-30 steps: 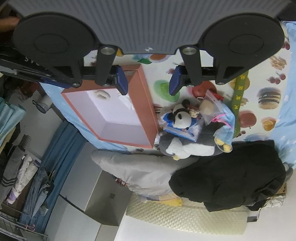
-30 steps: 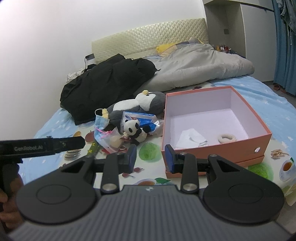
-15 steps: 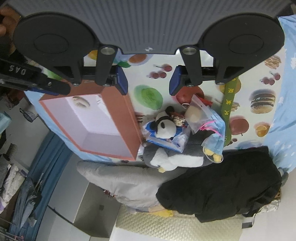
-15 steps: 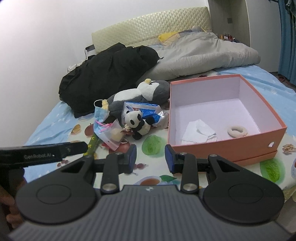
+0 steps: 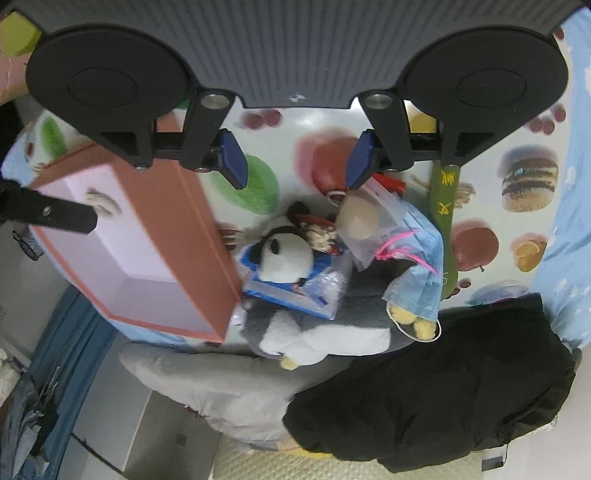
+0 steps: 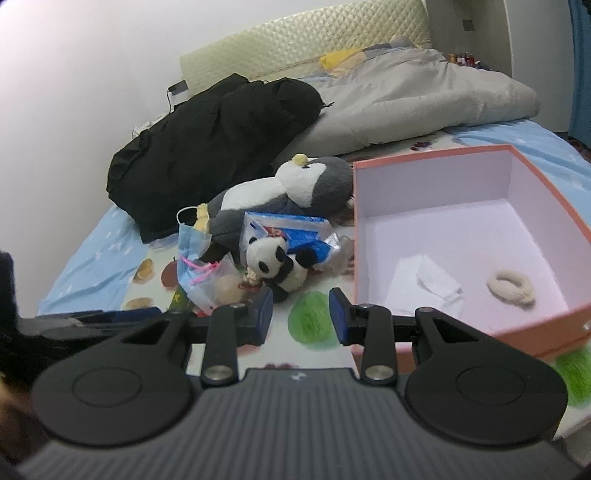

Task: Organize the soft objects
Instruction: 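Grasp the clear plastic bag with left tool while right tool grasps the panda plush, then carry the plastic bag in left tool while right tool carries the panda over the box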

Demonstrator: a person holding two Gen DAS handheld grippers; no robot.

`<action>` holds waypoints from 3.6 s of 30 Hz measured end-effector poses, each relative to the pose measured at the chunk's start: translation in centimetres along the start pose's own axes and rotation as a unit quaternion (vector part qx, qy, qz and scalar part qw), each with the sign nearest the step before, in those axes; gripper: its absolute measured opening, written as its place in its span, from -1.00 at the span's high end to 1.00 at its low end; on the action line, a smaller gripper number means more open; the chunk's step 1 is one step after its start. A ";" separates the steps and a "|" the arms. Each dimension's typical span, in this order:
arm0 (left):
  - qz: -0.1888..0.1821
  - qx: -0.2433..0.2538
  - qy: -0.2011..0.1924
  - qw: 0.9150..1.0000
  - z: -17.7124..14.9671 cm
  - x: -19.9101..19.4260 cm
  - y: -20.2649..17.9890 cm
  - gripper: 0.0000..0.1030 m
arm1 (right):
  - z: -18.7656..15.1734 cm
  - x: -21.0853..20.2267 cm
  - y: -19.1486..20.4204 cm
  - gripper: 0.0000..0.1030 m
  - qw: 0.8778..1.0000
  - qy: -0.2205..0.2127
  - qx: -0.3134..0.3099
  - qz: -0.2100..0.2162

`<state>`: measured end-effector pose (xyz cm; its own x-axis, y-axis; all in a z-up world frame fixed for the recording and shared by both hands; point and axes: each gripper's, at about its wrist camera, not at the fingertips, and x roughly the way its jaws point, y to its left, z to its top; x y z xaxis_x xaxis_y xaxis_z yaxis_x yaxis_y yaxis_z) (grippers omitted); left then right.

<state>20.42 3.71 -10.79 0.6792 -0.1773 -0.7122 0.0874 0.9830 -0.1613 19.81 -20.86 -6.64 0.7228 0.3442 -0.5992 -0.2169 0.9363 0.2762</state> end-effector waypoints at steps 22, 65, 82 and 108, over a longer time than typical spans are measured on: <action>0.053 0.070 0.031 0.996 2.4 14.0 5.5 -0.30 | 3.2 16.9 1.9 -0.32 0.996 0.074 0.027 0.040; 0.045 0.020 0.020 0.999 -0.8 6.9 3.4 0.54 | -0.7 10.9 3.7 -0.09 0.996 0.082 -0.034 0.033; 0.021 -0.051 -0.007 0.998 -3.8 -1.2 3.0 0.54 | -3.7 3.8 5.7 -0.09 0.995 0.061 -0.072 0.037; -0.095 0.002 -0.070 0.993 -2.2 -10.2 -8.7 0.54 | -3.0 -11.1 -0.1 -0.09 0.997 -0.062 -0.033 -0.041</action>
<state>11.16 -3.15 -3.65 0.7445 -0.3512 -0.5678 0.2258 0.9328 -0.2808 9.84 -24.60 -2.29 0.8147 0.2594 -0.5185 -0.1941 0.9648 0.1777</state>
